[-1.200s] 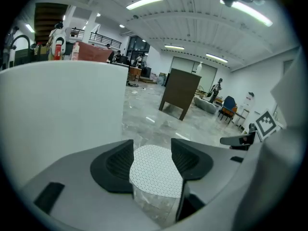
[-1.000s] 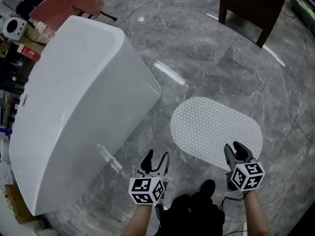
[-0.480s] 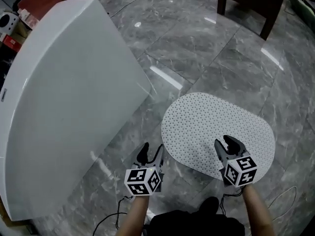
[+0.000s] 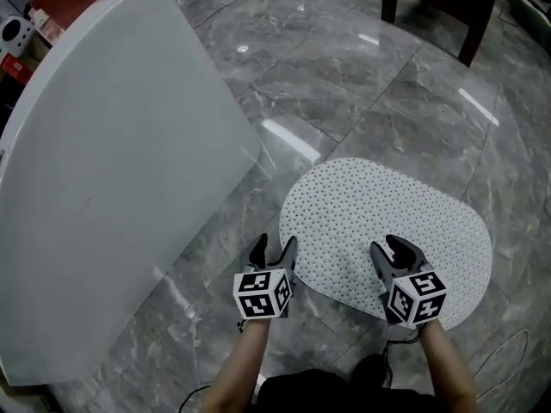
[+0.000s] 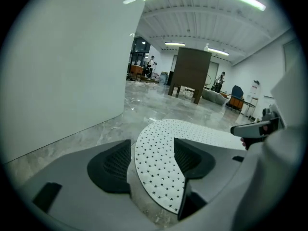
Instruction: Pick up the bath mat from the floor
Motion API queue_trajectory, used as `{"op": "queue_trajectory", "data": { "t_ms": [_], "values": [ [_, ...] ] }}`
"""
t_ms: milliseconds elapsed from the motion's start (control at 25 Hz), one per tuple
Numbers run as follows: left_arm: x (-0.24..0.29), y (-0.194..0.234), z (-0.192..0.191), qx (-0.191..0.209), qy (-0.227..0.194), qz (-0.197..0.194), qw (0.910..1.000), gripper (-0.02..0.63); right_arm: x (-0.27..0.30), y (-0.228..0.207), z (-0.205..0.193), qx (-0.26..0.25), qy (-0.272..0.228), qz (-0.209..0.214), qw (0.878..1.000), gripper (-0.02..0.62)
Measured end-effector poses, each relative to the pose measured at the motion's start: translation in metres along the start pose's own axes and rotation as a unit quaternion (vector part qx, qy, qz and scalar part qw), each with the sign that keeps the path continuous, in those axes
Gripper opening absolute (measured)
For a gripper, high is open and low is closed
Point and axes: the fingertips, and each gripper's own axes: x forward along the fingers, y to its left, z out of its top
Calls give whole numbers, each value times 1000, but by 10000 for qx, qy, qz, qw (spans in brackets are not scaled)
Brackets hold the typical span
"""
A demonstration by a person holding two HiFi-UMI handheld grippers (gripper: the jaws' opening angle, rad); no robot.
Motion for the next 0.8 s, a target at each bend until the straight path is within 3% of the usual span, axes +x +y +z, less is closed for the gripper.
{"op": "queue_trajectory", "data": {
  "t_ms": [560, 800],
  "values": [
    [70, 19, -44, -268, 1041, 278, 9938, 291, 1, -1, -7, 369, -62, -65, 9993, 155],
    [75, 10, -50, 223, 1336, 350, 9902, 280, -2, -5, -7, 409, -76, -118, 9991, 153]
  ]
}}
